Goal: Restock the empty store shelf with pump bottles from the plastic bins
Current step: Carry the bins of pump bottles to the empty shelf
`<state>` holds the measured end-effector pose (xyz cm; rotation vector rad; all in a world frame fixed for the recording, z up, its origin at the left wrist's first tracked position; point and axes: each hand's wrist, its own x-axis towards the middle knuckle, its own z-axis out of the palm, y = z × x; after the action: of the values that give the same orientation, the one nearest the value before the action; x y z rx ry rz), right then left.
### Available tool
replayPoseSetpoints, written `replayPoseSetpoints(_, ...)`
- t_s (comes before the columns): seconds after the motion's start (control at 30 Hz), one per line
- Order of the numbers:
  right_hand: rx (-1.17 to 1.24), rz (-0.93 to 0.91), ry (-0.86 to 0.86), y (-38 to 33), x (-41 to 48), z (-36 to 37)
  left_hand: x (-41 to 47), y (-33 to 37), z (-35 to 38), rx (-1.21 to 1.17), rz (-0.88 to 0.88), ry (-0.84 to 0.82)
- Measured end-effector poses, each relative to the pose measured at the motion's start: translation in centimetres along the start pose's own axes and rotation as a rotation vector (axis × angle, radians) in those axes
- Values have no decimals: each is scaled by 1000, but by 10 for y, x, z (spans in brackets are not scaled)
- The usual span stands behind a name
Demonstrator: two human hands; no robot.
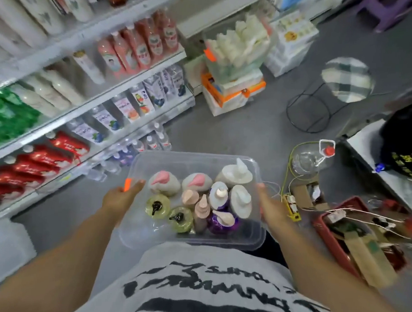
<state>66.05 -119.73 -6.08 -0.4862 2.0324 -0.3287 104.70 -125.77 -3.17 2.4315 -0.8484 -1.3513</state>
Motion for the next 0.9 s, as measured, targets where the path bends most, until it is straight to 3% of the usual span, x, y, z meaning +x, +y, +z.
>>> replayPoseSetpoints(0.27, -22, 30, -92, -80, 59, -11, 61, 87, 22, 29, -15, 12)
replayPoseSetpoints(0.43, -78, -98, -113, -159, 126, -67, 82, 157, 65, -57, -52, 39)
replayPoseSetpoints(0.63, -57, -169, -15, -234, 205, -170, 85, 304, 147, -104, 146, 28)
replayPoseSetpoints(0.9, 201, -69, 100, -273, 273, -265, 114, 469, 237, 54, 267, -81)
